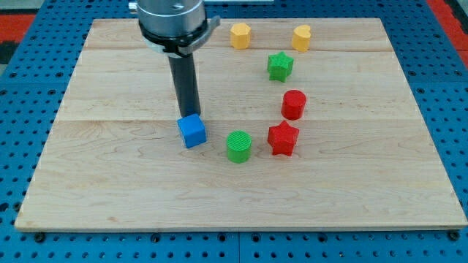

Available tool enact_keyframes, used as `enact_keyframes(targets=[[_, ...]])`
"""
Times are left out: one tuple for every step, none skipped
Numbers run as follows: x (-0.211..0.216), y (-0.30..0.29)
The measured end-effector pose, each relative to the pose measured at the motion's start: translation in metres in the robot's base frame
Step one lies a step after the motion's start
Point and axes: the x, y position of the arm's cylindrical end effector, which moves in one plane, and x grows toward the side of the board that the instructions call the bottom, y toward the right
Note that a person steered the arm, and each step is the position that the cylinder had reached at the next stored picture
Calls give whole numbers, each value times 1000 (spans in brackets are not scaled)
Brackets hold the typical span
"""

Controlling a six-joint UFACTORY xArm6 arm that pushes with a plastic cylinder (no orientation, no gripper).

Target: Slide the yellow hexagon towards the center

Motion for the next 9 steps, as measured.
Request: enact_keyframes(targets=[[-16, -18], [-92, -26], [-120, 31], [-157, 96], [-187, 117], [-226, 119], [-222, 88], [-184, 45], [-159, 5]])
